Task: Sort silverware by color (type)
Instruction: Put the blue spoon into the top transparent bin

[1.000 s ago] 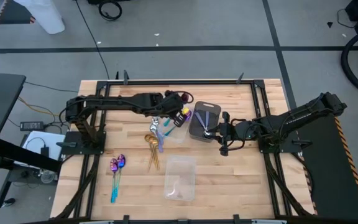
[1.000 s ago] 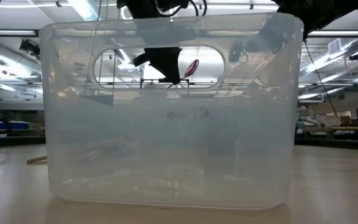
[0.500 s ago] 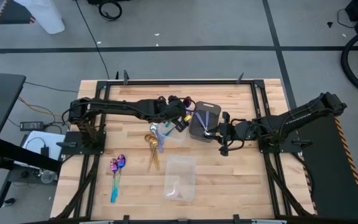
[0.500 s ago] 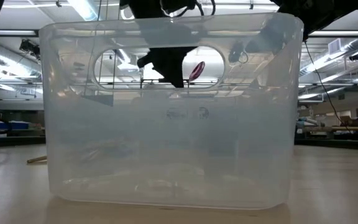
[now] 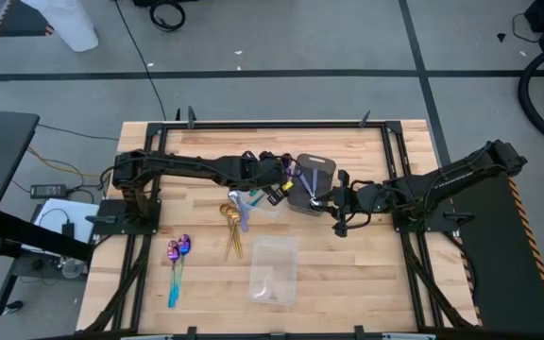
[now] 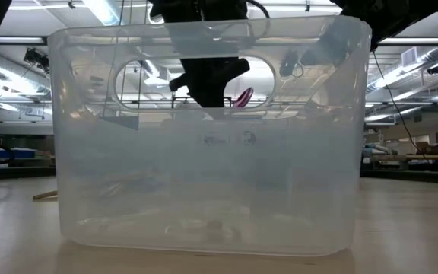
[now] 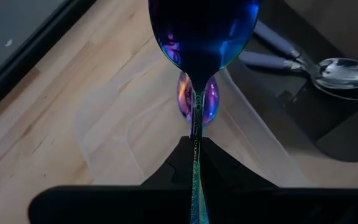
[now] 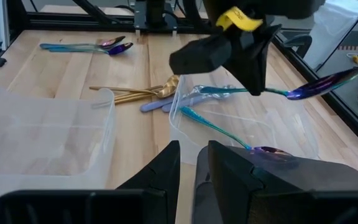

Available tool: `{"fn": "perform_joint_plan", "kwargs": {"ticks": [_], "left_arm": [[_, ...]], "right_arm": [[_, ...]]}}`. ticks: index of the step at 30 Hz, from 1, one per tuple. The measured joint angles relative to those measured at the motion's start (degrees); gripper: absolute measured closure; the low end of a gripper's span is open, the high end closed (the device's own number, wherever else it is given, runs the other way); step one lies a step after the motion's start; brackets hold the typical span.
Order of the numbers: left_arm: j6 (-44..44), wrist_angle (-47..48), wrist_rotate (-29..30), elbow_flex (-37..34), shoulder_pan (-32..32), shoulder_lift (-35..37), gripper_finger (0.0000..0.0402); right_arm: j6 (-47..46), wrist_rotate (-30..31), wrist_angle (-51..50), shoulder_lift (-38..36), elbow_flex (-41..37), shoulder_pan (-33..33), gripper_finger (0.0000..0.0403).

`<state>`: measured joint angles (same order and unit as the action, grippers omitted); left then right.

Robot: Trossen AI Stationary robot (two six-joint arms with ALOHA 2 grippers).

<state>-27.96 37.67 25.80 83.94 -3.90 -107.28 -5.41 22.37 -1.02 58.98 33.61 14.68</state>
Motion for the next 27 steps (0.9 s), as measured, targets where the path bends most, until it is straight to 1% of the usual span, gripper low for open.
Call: {"fn": "perform_joint_plan", "kwargs": {"ticks": [7, 11, 22, 27], "left_arm": [[-1.65, 1.27, -0.21, 0.0, -0.11, -2.17, 0.0383], [-3.21, 1.25, -1.25, -0.02, -0.11, -3.7, 0.0383], [-9.58, 3.0, -5.27, -0.09, -1.61, -6.31, 0.0383], [-11.4, 2.46, -5.55, -0.08, -1.75, -6.96, 0.0382]], "right_arm": [[-0.41, -0.14, -0.17, 0.0, 0.0, 0.02, 0.0309], [-0.43, -1.13, -0.27, 0.0, -0.02, 0.01, 0.0309], [-0.43, -1.26, -0.33, 0.0, -0.02, 0.02, 0.0309], [-0.43, -1.26, -0.32, 0.0, -0.02, 0.0, 0.0309]]}}
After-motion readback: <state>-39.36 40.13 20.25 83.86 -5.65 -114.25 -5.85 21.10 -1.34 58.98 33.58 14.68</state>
